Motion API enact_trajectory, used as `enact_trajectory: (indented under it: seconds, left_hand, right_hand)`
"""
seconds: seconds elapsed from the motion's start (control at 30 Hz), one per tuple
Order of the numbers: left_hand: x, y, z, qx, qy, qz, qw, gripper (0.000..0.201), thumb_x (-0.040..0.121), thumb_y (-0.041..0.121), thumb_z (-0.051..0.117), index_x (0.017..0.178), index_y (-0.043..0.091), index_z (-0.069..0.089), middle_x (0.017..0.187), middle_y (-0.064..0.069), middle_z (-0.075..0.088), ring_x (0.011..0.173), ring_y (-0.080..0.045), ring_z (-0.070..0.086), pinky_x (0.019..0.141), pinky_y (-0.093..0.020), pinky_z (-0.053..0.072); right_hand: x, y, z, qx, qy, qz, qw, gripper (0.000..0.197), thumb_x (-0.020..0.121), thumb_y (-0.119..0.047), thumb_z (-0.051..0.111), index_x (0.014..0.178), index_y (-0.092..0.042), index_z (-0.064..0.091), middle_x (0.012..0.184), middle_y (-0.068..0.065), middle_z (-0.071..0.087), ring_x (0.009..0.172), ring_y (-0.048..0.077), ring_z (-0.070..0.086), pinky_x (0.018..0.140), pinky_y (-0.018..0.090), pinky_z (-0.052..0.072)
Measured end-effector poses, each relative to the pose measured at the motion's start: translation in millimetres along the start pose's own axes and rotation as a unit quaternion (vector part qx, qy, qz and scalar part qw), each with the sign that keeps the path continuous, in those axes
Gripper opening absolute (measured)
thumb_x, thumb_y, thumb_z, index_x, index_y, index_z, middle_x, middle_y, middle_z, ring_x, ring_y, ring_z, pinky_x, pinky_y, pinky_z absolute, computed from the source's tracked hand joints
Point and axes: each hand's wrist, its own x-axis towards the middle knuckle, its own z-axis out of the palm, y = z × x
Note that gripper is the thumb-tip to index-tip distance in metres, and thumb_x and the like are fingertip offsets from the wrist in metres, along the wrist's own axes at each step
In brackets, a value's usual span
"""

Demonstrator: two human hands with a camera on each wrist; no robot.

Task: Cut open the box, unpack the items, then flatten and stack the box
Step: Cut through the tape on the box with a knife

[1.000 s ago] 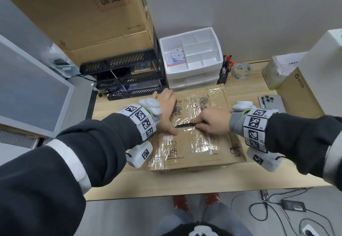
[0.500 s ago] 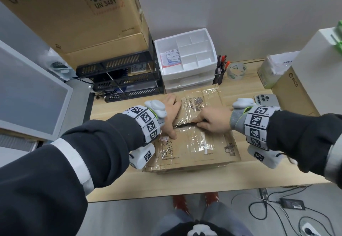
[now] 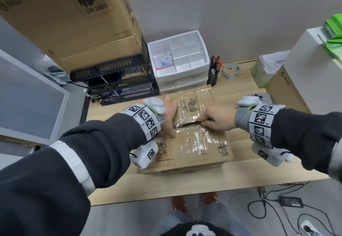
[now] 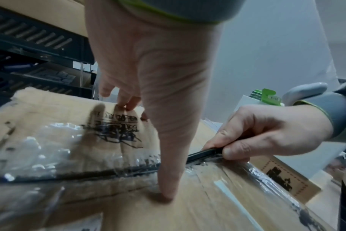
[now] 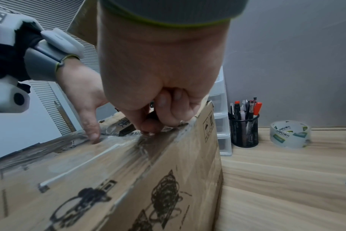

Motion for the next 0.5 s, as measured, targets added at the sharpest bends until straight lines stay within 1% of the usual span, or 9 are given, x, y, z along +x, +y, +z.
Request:
enact_trajectory:
  seconds: [0.03,0.1,0.17,0.2,0.23,0.3,0.4,0.47,0.5]
  left_hand:
    - [2,0,0,-0.013,0.014,0.004,1.0,0.111,0.036,0.079,0.074,0.122,0.017,0.041,0.119,-0.004,0.043,0.101,-0.023,0.049,0.088,-0.045,0.052]
    - [9,3,3,-0.042,0.055,0.037,0.997,0.125,0.03,0.085,0.066,0.132,0.018,0.039,0.13,-0.006,0.042,0.114,-0.026,0.048,0.096,-0.046,0.049]
    - [11,8,7,-0.063,0.067,0.065,0.994,0.137,0.032,0.085,0.067,0.146,0.018,0.03,0.145,-0.008,0.035,0.129,-0.028,0.041,0.106,-0.048,0.043]
    - [11,11,9,-0.067,0.067,0.068,0.993,0.139,0.035,0.083,0.071,0.149,0.018,0.027,0.148,-0.009,0.033,0.133,-0.029,0.038,0.109,-0.048,0.041]
    - [11,13,10,-0.068,0.067,0.069,0.993,0.138,0.037,0.081,0.074,0.15,0.017,0.026,0.15,-0.01,0.031,0.134,-0.03,0.036,0.109,-0.049,0.04]
    - [10,15,10,-0.064,0.064,0.065,0.994,0.138,0.039,0.078,0.078,0.151,0.018,0.024,0.152,-0.011,0.029,0.137,-0.03,0.034,0.11,-0.05,0.039]
    - [9,15,7,-0.055,0.057,0.061,0.995,0.14,0.04,0.077,0.08,0.153,0.018,0.022,0.153,-0.011,0.028,0.138,-0.031,0.033,0.11,-0.05,0.039]
    - [10,16,7,-0.048,0.056,0.059,0.996,0.139,0.038,0.078,0.079,0.15,0.018,0.024,0.149,-0.01,0.031,0.134,-0.03,0.036,0.108,-0.05,0.041]
    - [11,18,7,-0.042,0.058,0.058,0.996,0.139,0.035,0.079,0.077,0.148,0.018,0.026,0.145,-0.01,0.034,0.13,-0.029,0.039,0.105,-0.05,0.043]
  right_hand:
    - [0,-2,-1,0.001,-0.003,-0.001,1.0,0.032,0.097,-0.032,0.047,0.122,-0.037,0.065,0.065,-0.022,0.051,0.071,0.014,0.053,0.075,0.037,0.055]
    - [-2,-3,-2,-0.001,-0.005,-0.002,1.0,0.031,0.097,-0.032,0.047,0.122,-0.036,0.066,0.075,-0.016,0.062,0.074,0.014,0.055,0.077,0.037,0.054]
    - [-1,-3,-3,0.002,-0.004,-0.006,1.0,0.031,0.097,-0.031,0.047,0.121,-0.034,0.067,0.09,-0.008,0.07,0.076,0.015,0.055,0.078,0.037,0.053]
    - [-1,-3,-2,0.001,-0.007,-0.008,1.0,0.03,0.097,-0.031,0.047,0.119,-0.033,0.067,0.09,-0.007,0.07,0.076,0.016,0.054,0.077,0.035,0.053]
    - [0,-2,-2,-0.003,-0.009,-0.011,1.0,0.029,0.097,-0.03,0.047,0.117,-0.032,0.068,0.086,-0.007,0.067,0.075,0.016,0.054,0.074,0.034,0.051]
    - [-1,0,-4,-0.006,-0.007,-0.012,1.0,0.027,0.098,-0.029,0.047,0.113,-0.029,0.069,0.078,-0.01,0.061,0.072,0.016,0.052,0.067,0.029,0.042]
    - [-9,7,-8,-0.014,-0.008,-0.002,1.0,0.027,0.099,-0.027,0.047,0.114,-0.025,0.069,0.088,-0.006,0.069,0.073,0.015,0.052,0.061,0.025,0.033]
    - [-15,13,-10,-0.017,-0.012,0.01,1.0,0.028,0.1,-0.028,0.047,0.117,-0.025,0.069,0.091,-0.008,0.069,0.076,0.016,0.055,0.056,0.023,0.033]
    - [-18,16,-11,-0.021,-0.013,0.015,1.0,0.028,0.1,-0.028,0.047,0.118,-0.026,0.068,0.094,-0.008,0.07,0.08,0.018,0.058,0.057,0.022,0.037]
